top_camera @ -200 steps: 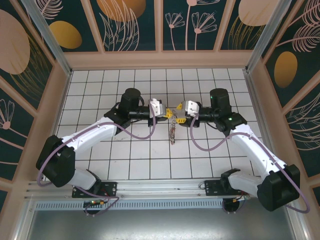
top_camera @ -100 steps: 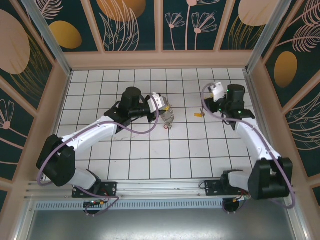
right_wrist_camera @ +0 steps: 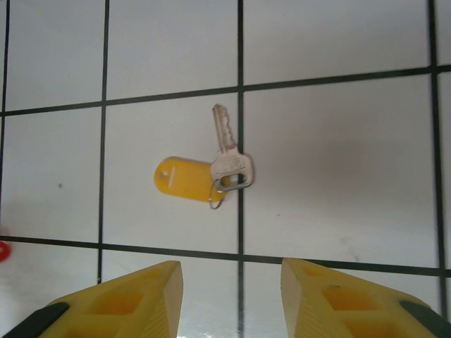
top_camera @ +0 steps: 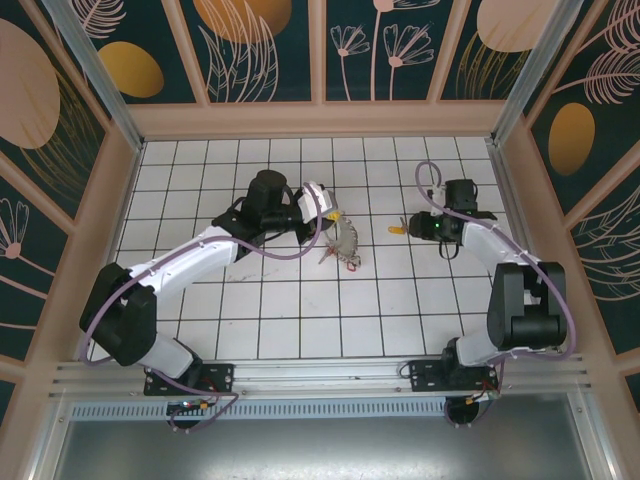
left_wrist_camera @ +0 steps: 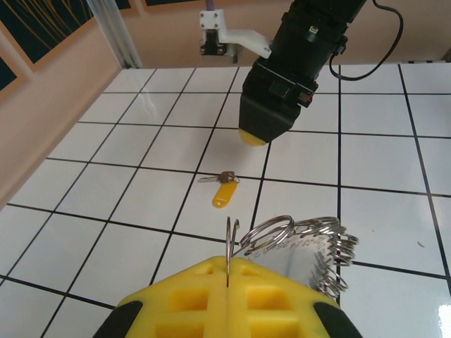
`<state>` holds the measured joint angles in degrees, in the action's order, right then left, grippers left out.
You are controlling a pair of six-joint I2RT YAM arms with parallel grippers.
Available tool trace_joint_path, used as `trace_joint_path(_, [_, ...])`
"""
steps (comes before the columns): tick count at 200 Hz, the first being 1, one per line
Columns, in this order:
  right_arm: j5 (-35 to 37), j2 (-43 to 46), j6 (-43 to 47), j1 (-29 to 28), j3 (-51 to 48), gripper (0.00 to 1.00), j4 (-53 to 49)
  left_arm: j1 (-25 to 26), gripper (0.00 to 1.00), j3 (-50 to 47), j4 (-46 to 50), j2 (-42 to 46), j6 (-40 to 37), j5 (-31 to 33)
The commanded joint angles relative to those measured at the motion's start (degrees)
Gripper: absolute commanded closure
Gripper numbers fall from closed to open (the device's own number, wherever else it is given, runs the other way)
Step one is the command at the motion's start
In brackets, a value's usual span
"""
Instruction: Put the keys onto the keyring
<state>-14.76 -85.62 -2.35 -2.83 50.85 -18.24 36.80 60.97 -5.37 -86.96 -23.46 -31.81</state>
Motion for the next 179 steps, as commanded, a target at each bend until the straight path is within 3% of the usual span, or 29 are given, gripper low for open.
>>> trace_joint_path(1, [0.7, -3.0, -3.5, -0.7, 0.8, 0.58, -0.5, -0.4, 1.00, 1.6, -0.4, -0.2, 1.2, -2.4])
trace_joint_path(98, [4.2, -13.2, -2.8, -4.4, 6.9, 0.60, 0.6, -0.8, 1.00, 0.9, -0.2, -0.4, 2.7, -1.3])
trace_joint_path(123, [4.5, -15.8, -2.9, -4.5, 8.4, 0.65, -0.4, -0.7, 1.00, 0.7, -0.2, -0.2, 3.1, -1.7])
trace_joint_path(179, [6.8, -16.6, -2.5, -6.3, 8.8, 0.67, -1.1, -0.7, 1.00, -0.1, 0.0, 0.4, 2.9, -1.4])
